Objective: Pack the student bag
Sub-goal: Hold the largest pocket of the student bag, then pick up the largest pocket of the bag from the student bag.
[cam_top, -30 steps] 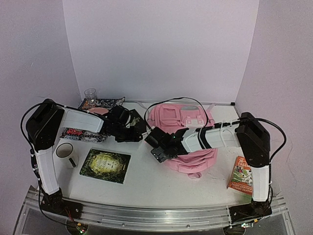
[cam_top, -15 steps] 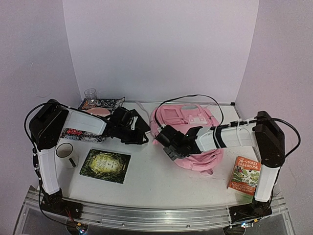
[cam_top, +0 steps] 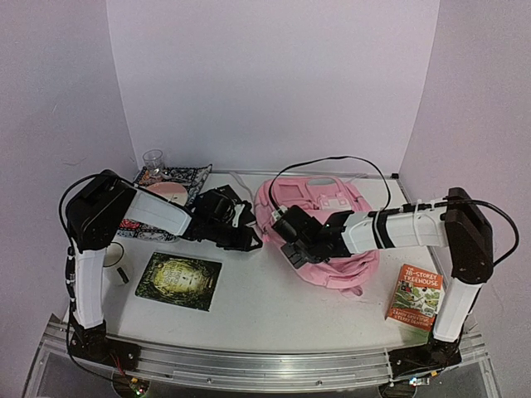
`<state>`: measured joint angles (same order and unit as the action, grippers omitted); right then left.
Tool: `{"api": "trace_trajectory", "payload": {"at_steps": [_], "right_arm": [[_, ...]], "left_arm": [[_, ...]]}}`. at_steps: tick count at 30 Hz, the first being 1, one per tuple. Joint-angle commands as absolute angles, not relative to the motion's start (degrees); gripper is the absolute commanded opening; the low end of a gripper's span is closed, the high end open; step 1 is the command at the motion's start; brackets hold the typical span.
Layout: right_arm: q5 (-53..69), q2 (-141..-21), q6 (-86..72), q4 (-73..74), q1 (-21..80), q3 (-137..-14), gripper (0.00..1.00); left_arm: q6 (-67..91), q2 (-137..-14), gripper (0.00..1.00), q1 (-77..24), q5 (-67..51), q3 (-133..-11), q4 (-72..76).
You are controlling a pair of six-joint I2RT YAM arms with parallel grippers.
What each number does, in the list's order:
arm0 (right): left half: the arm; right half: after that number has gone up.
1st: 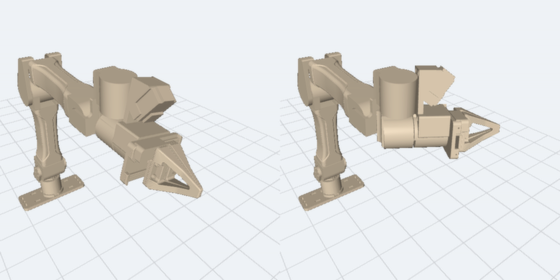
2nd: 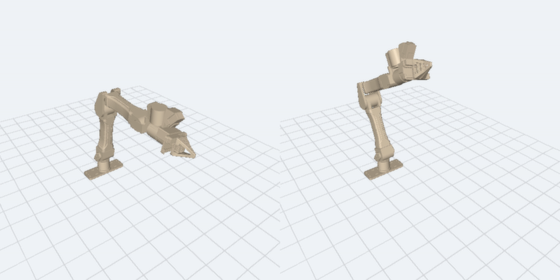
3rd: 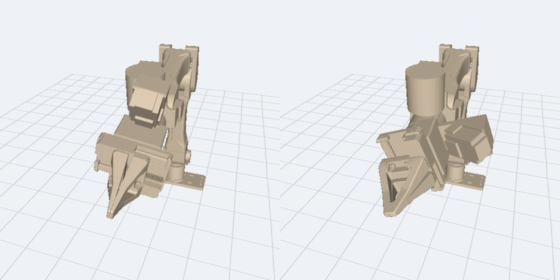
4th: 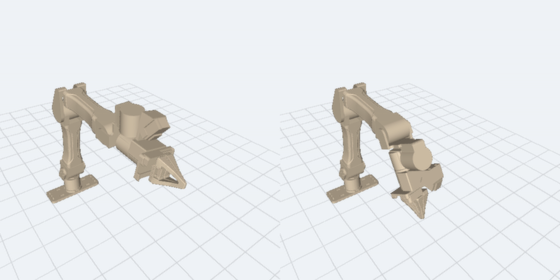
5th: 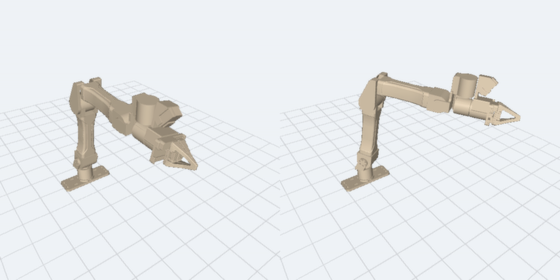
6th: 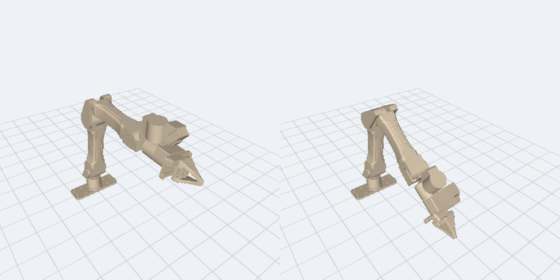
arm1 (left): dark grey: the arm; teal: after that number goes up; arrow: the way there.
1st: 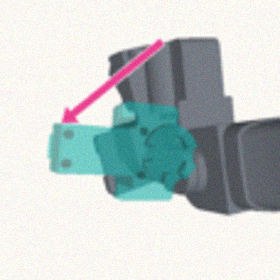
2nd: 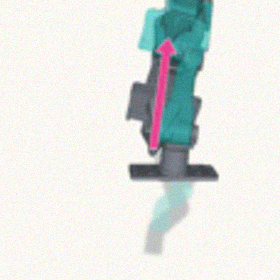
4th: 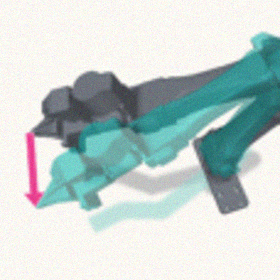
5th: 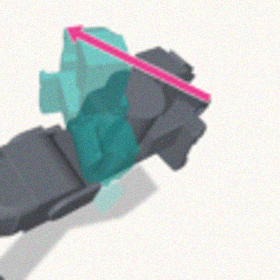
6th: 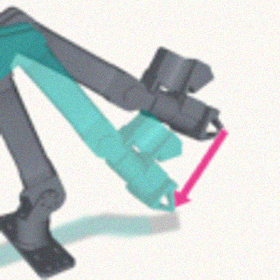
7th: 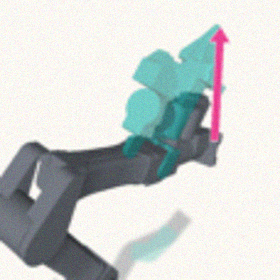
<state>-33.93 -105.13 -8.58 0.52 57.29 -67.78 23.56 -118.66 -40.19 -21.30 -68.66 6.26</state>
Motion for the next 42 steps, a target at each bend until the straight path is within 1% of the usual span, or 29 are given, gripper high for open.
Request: {"api": "trace_trajectory", "payload": {"at_steps": [1,6,9,16,24,27,29,34,42], "right_arm": [[-33.6,-101.0,-9.0,-3.2,57.0,-68.0,0.00],[-32.5,-100.9,-9.1,-3.9,56.9,-67.9,0.00],[-32.0,-100.8,-9.3,-4.1,56.9,-67.7,0.00],[-31.9,-100.7,-9.0,-4.6,56.7,-67.9,0.00],[-31.5,-101.1,-9.1,-4.7,56.5,-67.9,0.00],[-31.3,-101.4,-9.1,-4.7,56.4,-67.9,0.00],[-31.3,-101.6,-9.1,-4.7,56.4,-67.9,0.00],[-31.2,-101.7,-9.2,-4.7,56.0,-67.8,0.00],[-33.6,-101.9,-11.0,-4.8,55.0,-68.1,0.00]], "left_arm": [[20.7,-120.3,0.59,-41.1,-19.8,-71.7,11.0],[18.9,-122.3,0.59,-41.0,-19.4,-71.7,16.0],[18.5,-123.4,0.56,-41.0,-19.2,-72.1,17.2],[18.4,-124.8,0.38,-41.1,-20.3,-72.2,19.2],[17.9,-125.1,0.28,-41.3,-21.6,-71.2,22.2],[17.5,-125.2,0.21,-41.3,-21.2,-71.2,23.2],[17.5,-125.2,0.13,-41.3,-21.1,-71.4,23.4],[18.2,-124.5,0.01,-41.3,-21.0,-70.4,23.6],[22.1,-121.1,0.00,-42.2,-22.0,-65.1,23.5]]}}
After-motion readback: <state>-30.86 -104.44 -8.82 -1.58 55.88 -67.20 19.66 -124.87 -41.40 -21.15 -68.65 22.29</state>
